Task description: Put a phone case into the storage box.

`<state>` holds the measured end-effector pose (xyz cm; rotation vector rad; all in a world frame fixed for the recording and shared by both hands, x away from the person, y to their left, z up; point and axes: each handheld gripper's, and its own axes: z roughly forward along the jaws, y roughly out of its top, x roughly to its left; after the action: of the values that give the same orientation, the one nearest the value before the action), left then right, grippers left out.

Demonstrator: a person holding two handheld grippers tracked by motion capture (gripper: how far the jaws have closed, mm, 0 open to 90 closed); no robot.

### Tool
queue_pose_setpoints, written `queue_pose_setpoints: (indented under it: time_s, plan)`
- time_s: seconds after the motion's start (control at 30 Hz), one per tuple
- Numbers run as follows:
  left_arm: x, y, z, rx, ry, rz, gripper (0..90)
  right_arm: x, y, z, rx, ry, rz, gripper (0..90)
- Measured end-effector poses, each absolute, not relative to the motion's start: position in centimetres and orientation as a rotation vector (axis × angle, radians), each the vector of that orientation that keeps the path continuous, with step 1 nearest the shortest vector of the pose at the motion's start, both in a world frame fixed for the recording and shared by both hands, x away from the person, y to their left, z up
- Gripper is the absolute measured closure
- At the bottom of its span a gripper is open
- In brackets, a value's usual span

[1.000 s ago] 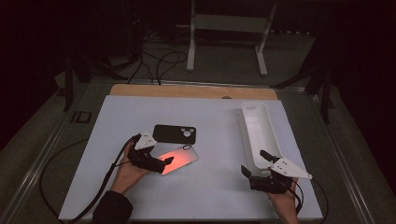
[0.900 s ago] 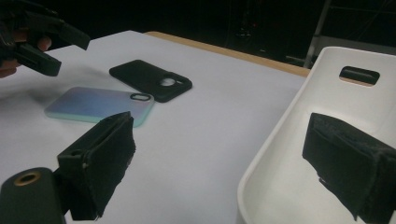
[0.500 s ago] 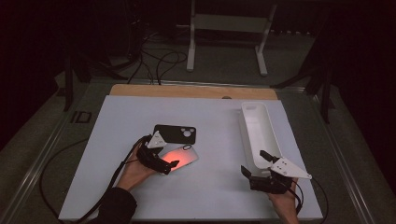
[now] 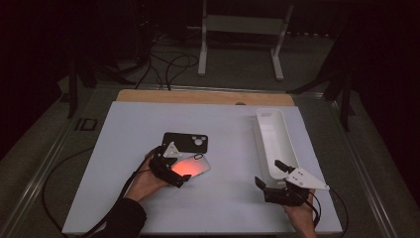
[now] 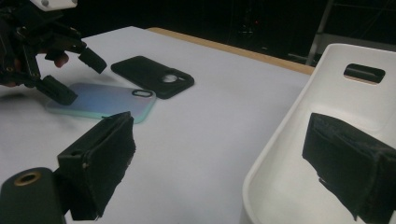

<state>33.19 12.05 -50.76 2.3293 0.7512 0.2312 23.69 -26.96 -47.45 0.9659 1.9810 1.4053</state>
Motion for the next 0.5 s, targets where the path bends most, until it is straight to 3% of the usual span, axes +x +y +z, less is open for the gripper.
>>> queue_pose_setpoints:
  time_s: [0.5]
  plan:
    - [33.48, 11.34, -51.71, 2.438, 0.777, 0.210, 7.1, 23.70, -26.83, -47.55, 0.965, 1.991, 1.403, 8.9]
